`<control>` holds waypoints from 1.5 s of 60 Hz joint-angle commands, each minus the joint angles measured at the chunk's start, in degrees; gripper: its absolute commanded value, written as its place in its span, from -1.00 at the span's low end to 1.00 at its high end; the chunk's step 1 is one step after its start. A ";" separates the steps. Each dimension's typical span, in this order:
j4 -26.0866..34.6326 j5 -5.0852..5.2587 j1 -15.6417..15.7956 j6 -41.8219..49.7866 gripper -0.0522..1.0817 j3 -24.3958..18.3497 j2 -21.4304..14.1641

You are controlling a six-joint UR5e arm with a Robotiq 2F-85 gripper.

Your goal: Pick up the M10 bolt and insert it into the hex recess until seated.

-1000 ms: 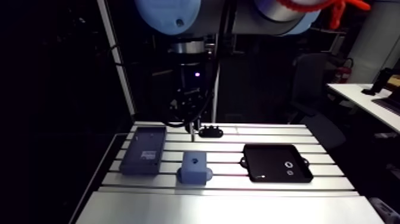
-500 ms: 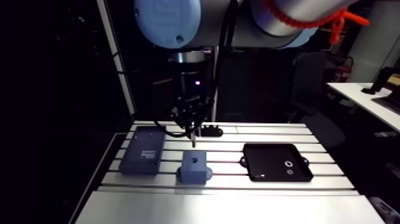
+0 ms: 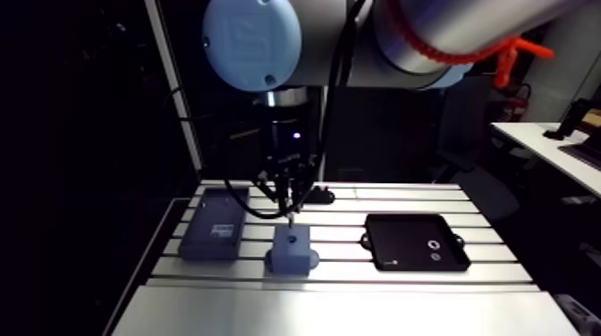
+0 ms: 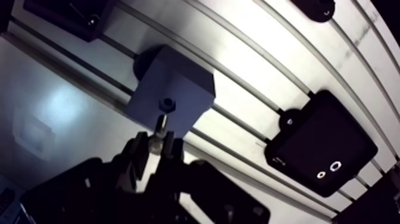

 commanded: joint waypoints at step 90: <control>-3.17 0.06 -0.28 -0.37 0.48 2.33 2.40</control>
